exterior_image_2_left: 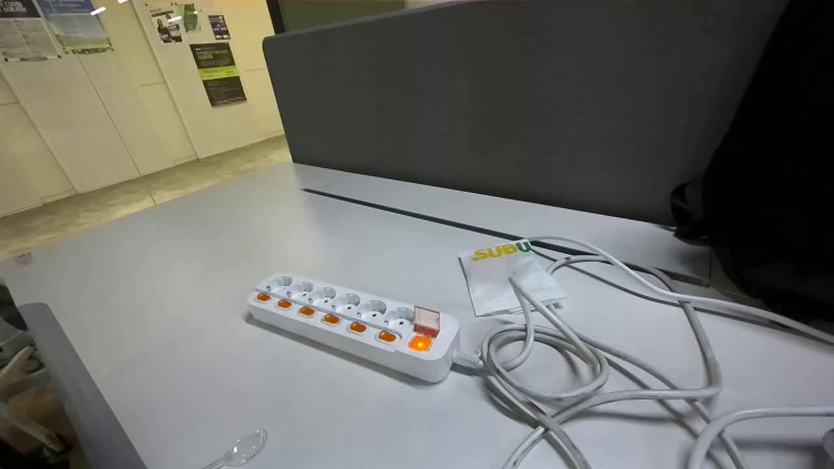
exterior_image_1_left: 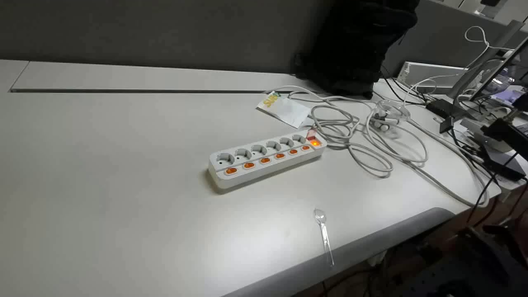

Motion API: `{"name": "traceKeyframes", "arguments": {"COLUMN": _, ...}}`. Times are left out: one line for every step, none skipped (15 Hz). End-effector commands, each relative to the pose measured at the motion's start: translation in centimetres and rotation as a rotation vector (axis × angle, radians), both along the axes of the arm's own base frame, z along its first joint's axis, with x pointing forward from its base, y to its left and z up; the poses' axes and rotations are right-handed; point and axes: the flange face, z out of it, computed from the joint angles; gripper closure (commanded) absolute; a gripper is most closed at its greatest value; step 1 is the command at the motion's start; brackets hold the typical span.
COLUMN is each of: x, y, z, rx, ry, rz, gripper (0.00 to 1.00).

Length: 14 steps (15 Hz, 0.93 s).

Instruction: Turn on the second from last switch on the extension cord

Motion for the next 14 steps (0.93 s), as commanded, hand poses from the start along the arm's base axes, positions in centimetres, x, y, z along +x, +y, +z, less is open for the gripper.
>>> {"name": "traceKeyframes", "arguments": {"x": 0.02, "y": 0.00, "z": 0.03, "rx": 0.000, "ry": 0.001, "rz": 0.000, "gripper": 0.00}}
{"name": "traceKeyframes", "arguments": {"x": 0.02, "y": 0.00, "z": 0.04, "rx": 0.000, "ry": 0.001, "rz": 0.000, "gripper": 0.00}}
{"name": "traceKeyframes", "arguments": {"x": 0.02, "y": -0.01, "z": 0.04, "rx": 0.000, "ry": 0.001, "rz": 0.000, "gripper": 0.00}}
{"name": "traceKeyframes", "arguments": {"x": 0.02, "y": -0.01, "z": 0.04, "rx": 0.000, "ry": 0.001, "rz": 0.000, "gripper": 0.00}}
{"name": "traceKeyframes", "arguments": {"x": 0.02, "y": -0.02, "z": 0.04, "rx": 0.000, "ry": 0.001, "rz": 0.000, "gripper": 0.00}}
{"name": "traceKeyframes", "arguments": {"x": 0.02, "y": -0.02, "z": 0.04, "rx": 0.000, "ry": 0.001, "rz": 0.000, "gripper": 0.00}}
{"name": "traceKeyframes", "arguments": {"x": 0.02, "y": -0.02, "z": 0.04, "rx": 0.000, "ry": 0.001, "rz": 0.000, "gripper": 0.00}}
{"name": "traceKeyframes", "arguments": {"x": 0.02, "y": -0.02, "z": 0.04, "rx": 0.000, "ry": 0.001, "rz": 0.000, "gripper": 0.00}}
{"name": "traceKeyframes", "arguments": {"x": 0.02, "y": -0.02, "z": 0.04, "rx": 0.000, "ry": 0.001, "rz": 0.000, "gripper": 0.00}}
{"name": "traceKeyframes", "arguments": {"x": 0.02, "y": -0.02, "z": 0.04, "rx": 0.000, "ry": 0.001, "rz": 0.000, "gripper": 0.00}}
{"name": "traceKeyframes", "arguments": {"x": 0.02, "y": -0.02, "z": 0.04, "rx": 0.000, "ry": 0.001, "rz": 0.000, "gripper": 0.00}}
{"name": "traceKeyframes", "arguments": {"x": 0.02, "y": -0.02, "z": 0.04, "rx": 0.000, "ry": 0.001, "rz": 0.000, "gripper": 0.00}}
{"name": "traceKeyframes", "arguments": {"x": 0.10, "y": 0.27, "z": -0.06, "rx": -0.011, "ry": -0.009, "rz": 0.003, "gripper": 0.00}}
{"name": "traceKeyframes", "arguments": {"x": 0.37, "y": 0.72, "z": -0.29, "rx": -0.031, "ry": -0.037, "rz": 0.003, "gripper": 0.00}}
